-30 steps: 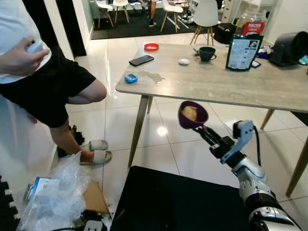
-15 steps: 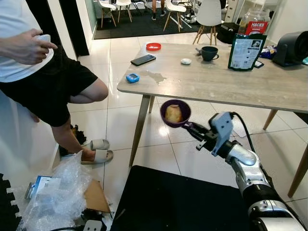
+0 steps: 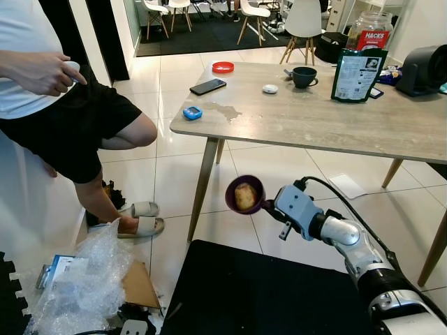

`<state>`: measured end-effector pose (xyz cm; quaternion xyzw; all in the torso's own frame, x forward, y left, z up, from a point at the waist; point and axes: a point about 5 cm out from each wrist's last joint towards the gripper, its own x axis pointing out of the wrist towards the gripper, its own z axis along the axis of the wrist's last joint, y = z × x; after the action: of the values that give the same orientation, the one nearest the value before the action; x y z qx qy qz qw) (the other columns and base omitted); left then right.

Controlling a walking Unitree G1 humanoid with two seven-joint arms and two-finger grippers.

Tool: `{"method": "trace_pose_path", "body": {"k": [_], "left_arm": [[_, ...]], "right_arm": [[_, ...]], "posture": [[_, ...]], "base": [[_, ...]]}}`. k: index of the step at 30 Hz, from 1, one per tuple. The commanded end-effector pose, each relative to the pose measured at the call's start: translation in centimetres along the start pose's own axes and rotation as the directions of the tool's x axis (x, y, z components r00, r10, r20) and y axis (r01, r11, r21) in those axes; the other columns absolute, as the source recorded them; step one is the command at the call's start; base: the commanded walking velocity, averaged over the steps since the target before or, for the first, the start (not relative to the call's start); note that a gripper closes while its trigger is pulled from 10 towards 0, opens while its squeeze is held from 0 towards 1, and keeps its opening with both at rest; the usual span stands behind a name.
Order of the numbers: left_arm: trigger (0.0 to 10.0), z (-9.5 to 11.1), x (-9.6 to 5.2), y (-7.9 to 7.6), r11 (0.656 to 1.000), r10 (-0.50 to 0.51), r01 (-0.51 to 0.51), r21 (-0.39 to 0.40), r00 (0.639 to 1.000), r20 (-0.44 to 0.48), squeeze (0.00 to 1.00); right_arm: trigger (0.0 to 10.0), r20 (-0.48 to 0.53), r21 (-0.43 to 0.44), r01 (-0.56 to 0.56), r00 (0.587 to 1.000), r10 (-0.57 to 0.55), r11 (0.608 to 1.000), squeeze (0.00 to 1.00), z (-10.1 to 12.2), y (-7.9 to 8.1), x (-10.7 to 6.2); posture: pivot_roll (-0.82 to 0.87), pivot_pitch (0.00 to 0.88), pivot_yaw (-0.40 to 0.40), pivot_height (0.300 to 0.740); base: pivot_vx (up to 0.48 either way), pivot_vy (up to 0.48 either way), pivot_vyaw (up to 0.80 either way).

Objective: Restocking fridge

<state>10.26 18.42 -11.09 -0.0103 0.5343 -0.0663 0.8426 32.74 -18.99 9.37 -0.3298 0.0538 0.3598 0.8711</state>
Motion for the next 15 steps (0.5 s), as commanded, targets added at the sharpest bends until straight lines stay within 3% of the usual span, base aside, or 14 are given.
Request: {"method": "trace_pose_path", "body": {"k": [1,15], "left_arm": [[10.0,-2.2,-0.6,0.5,1.0,0.003,-0.002,0.007,0.996,-0.09,0.0],[10.0,-1.7,-0.2,-0.6,1.0,-0.009,0.009,0.004,0.997,-0.08,0.0]], "right_arm": [[10.0,-0.018,-0.016,-0.001,1.0,0.001,1.0,0.0,-0.1,-0.1,0.0],[10.0,-0.06,-0.027,-0.019,0.998,0.017,0.999,0.0,-0.7,0.1,-0.2]], "posture": [[0.03,0.0,0.018,0.739],[0.03,0.0,0.015,0.739]], "base": [[0.0,0.0,0.0],[0.0,0.0,0.0]]}}
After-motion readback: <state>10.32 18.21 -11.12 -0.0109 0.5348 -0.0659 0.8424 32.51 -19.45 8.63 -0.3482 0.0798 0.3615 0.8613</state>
